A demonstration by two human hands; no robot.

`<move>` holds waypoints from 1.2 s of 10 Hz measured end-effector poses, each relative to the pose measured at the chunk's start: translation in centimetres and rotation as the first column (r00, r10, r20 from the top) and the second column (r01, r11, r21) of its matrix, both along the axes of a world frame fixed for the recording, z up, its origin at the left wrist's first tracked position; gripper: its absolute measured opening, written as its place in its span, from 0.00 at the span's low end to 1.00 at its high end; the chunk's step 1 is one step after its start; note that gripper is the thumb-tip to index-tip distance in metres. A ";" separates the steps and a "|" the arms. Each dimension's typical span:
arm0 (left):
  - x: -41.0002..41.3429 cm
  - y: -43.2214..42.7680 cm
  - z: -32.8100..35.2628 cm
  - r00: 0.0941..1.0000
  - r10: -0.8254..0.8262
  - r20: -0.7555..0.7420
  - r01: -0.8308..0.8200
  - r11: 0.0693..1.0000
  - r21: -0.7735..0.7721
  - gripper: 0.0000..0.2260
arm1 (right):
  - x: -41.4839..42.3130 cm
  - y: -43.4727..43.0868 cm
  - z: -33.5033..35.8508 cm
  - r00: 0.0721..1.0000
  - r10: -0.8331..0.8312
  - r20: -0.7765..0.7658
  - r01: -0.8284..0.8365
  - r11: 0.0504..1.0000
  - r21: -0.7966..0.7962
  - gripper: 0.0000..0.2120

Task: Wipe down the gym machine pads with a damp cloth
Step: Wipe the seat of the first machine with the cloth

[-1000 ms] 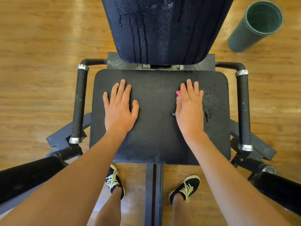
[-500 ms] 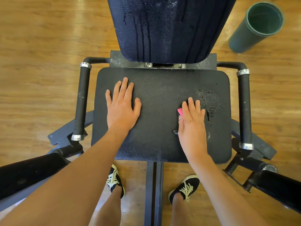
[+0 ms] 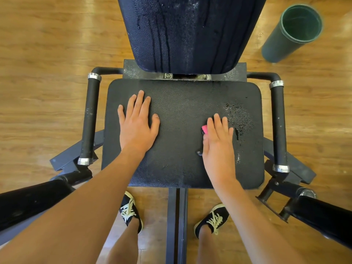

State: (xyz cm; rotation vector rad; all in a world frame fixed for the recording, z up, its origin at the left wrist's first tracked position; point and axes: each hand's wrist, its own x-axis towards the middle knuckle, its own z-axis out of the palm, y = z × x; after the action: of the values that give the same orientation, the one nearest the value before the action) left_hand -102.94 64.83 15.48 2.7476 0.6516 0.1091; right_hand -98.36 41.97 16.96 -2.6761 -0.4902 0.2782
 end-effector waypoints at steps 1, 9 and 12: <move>0.1 0.0 0.0 1.000 0.000 -0.002 0.000 1.000 -0.001 0.23 | -2.3 -1.0 0.1 1.000 0.011 -0.019 -0.011 1.000 -0.007 0.34; 0.0 0.0 -0.2 1.000 -0.007 0.001 0.007 1.000 0.003 0.24 | -6.7 -2.6 -0.1 1.000 0.007 -0.010 -0.007 1.000 -0.013 0.29; 0.0 0.0 -0.1 1.000 -0.012 0.004 0.012 1.000 0.002 0.23 | -5.0 -1.5 -0.2 1.000 -0.019 -0.014 0.019 1.000 0.010 0.27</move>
State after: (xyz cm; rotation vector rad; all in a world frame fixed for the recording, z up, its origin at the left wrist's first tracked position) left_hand -102.96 64.84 15.40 2.7517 0.6343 0.1131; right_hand -103.34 40.50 16.78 -2.6658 -0.4605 0.2885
